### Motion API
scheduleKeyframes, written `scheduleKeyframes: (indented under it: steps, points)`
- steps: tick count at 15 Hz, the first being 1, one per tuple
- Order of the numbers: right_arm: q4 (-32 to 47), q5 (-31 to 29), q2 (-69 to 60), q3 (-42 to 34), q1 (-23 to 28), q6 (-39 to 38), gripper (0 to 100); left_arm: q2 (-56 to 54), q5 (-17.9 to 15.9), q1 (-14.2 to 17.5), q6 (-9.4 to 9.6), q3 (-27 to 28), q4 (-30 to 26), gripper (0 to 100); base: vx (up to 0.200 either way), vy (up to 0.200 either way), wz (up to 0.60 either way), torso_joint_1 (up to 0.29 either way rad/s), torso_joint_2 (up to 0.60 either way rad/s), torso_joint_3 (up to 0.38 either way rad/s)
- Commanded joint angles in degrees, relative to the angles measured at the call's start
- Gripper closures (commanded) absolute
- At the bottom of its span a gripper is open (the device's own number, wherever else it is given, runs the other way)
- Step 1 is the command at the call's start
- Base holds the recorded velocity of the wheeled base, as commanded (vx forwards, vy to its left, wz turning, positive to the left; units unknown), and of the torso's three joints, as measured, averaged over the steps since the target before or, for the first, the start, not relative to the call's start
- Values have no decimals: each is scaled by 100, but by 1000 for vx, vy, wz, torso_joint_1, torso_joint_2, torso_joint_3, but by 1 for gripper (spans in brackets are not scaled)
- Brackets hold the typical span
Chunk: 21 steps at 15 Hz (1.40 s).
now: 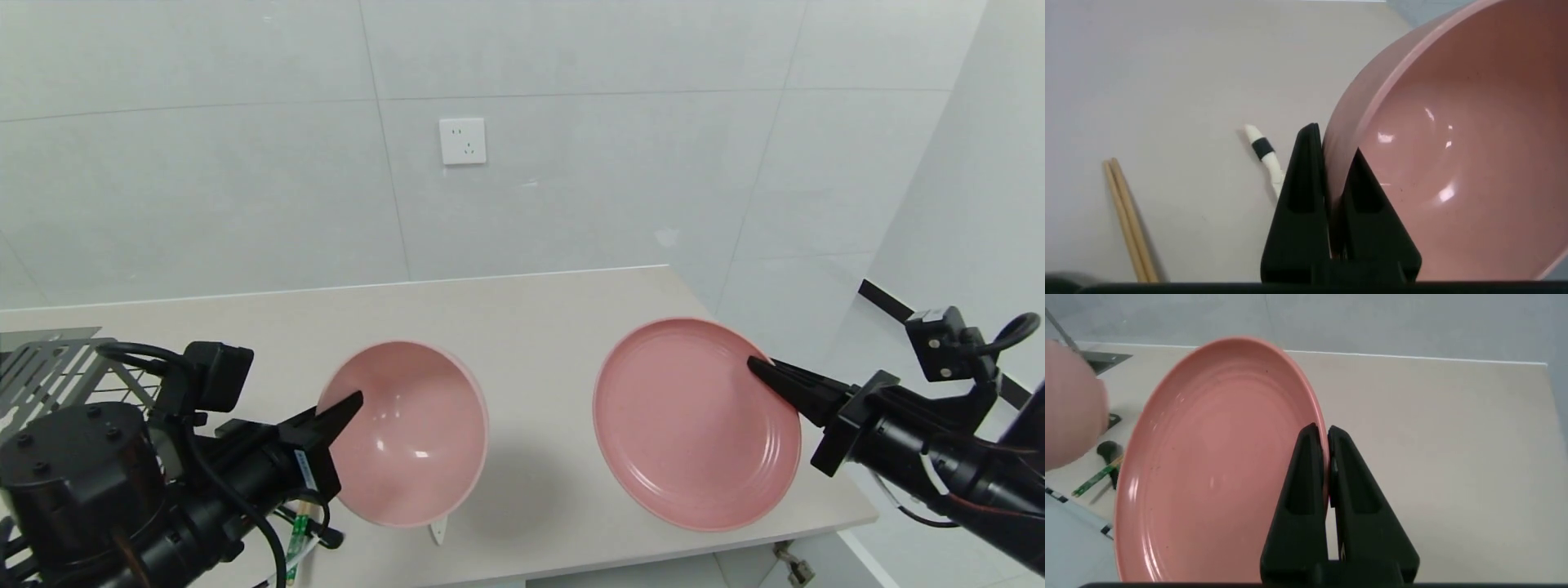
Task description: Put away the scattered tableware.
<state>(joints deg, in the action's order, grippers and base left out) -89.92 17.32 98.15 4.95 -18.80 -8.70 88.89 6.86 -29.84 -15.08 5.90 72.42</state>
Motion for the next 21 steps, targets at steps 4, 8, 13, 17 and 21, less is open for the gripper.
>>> scheduleKeyframes:
  steps: [4,8,13,17,21]
  points:
    - [-8,-10,-85,-20,-36,0,100,278,333,-233,524,25,694,100,-150,0,0,5,4,-1]
    - [-8,-1,-68,-29,-54,0,100,638,412,-839,1016,-230,1318,100,-100,0,0,-3,-1,2]
    - [-8,-1,-68,-29,-107,27,100,990,430,-813,1016,-529,1758,100,-40,0,0,6,2,0]
    - [-8,-10,-32,-91,-379,71,100,893,430,-813,1016,-581,1758,100,0,0,0,-83,241,130]
    - [-8,-10,-41,-161,-449,71,100,647,430,-848,989,-590,1758,100,0,0,0,-182,449,267]
